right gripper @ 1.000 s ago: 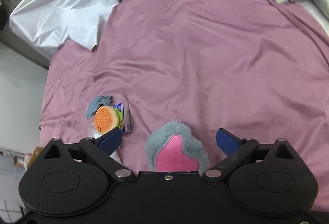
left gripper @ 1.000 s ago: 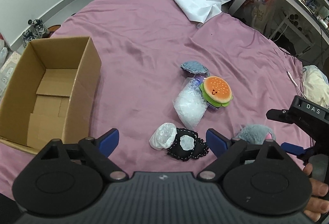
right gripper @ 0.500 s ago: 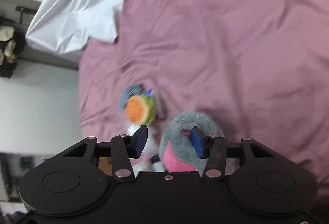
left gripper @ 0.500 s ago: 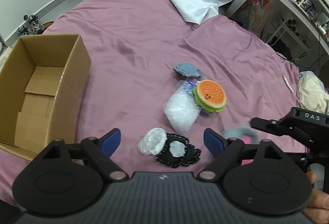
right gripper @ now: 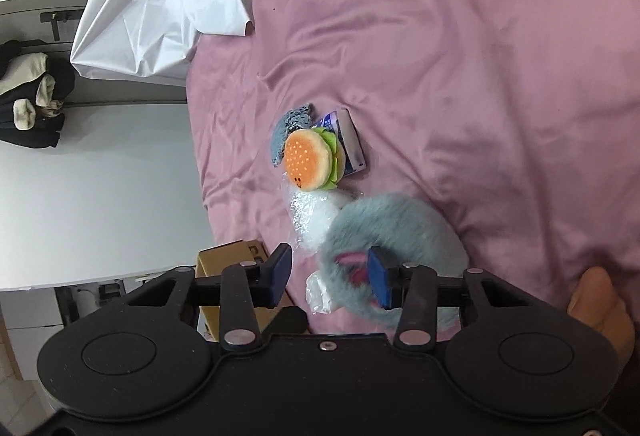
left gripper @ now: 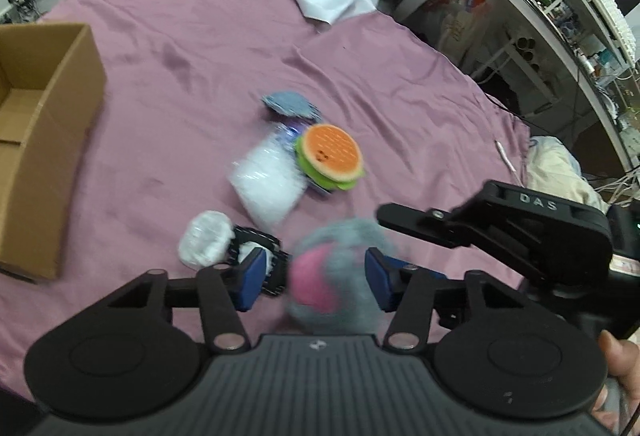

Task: Organize soft objects
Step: 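Close both grippers on the grey plush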

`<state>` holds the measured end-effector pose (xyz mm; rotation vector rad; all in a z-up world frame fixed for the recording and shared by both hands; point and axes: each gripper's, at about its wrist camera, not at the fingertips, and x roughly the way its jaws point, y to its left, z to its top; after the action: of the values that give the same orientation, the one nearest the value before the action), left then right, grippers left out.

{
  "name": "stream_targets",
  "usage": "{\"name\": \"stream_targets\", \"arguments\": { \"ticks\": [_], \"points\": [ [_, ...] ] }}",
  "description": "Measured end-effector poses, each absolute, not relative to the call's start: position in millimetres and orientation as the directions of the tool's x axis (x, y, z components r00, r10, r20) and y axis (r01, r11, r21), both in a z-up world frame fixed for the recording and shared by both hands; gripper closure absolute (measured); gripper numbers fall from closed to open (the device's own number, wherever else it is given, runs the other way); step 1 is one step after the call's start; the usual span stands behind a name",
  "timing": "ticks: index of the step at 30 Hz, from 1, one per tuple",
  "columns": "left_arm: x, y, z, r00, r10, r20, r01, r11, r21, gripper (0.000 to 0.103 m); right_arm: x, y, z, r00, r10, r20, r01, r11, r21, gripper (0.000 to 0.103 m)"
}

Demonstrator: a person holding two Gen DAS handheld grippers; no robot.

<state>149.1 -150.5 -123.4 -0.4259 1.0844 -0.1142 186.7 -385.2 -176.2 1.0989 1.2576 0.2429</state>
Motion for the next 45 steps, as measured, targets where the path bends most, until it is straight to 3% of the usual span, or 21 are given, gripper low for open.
{"name": "stream_targets", "arguments": {
  "ticks": [7, 16, 22, 39, 45],
  "points": [
    [154.1, -157.4, -142.1, 0.435, -0.303, -0.848, -0.152, 0.903, -0.401, 0.067, 186.0, -385.1, -170.2, 0.373, 0.633, -0.678, 0.370, 0.569, 0.735, 0.068],
    [157.3, -158.3, -148.0, 0.440, -0.306, -0.844, -0.155, 0.900, -0.407, 0.067, 182.1, -386.0, -158.1, 0.414, 0.568, -0.712, 0.319, 0.641, 0.698, 0.068],
    [159.5, -156.0, -149.7, 0.449, -0.292, -0.844, -0.173, 0.899, -0.403, 0.067, 182.7, -376.5, -158.8, 0.393, 0.465, -0.794, 0.314, 0.744, 0.591, 0.068],
    [162.6, -150.1, -174.5, 0.402, -0.304, -0.864, -0.268, 0.863, -0.428, 0.067, 191.0, -355.7, -179.9, 0.303, 0.439, -0.846, 0.297, 0.800, 0.521, 0.069],
    [160.4, -143.9, -177.0, 0.421, -0.322, -0.848, -0.310, 0.827, -0.468, 0.082, 192.2, -351.0, -179.7, 0.283, 0.453, -0.845, 0.275, 0.806, 0.524, 0.067]
  ]
}}
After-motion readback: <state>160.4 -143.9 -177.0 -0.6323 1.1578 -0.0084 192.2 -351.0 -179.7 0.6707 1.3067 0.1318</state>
